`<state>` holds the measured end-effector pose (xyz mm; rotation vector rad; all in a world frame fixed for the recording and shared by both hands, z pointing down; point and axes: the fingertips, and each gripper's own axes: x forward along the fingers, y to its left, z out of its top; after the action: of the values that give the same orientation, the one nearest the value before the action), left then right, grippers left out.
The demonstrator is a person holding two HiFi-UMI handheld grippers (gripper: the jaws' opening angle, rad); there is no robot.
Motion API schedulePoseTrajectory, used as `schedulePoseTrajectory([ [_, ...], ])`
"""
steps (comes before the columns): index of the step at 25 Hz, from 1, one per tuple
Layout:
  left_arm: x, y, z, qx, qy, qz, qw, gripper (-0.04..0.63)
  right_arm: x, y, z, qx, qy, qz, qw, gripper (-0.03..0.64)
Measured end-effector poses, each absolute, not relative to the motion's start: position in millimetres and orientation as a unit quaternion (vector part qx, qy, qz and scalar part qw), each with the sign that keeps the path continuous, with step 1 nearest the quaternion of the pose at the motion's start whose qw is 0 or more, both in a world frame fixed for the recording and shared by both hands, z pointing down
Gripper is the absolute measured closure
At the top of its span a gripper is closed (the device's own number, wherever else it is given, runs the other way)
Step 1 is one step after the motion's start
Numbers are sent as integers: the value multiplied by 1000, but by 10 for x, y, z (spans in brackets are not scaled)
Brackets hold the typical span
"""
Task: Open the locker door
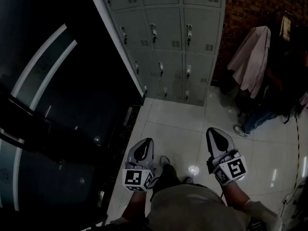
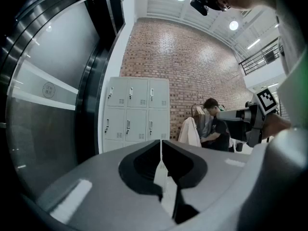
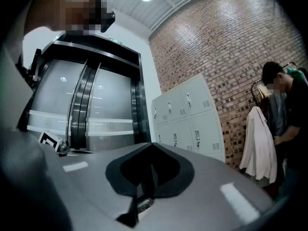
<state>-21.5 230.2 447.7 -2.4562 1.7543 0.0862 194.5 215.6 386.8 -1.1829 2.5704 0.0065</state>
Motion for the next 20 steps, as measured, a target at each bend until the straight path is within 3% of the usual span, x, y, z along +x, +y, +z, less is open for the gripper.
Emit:
schedulePoseTrajectory([
  [10, -672, 1300, 4508, -819, 569, 41, 63, 514, 1518, 1310, 3965, -425, 892, 9, 152, 615],
  [20, -1531, -241, 4524, -824, 559, 48, 80, 514, 754, -218, 4064, -446, 881, 11, 159, 615],
])
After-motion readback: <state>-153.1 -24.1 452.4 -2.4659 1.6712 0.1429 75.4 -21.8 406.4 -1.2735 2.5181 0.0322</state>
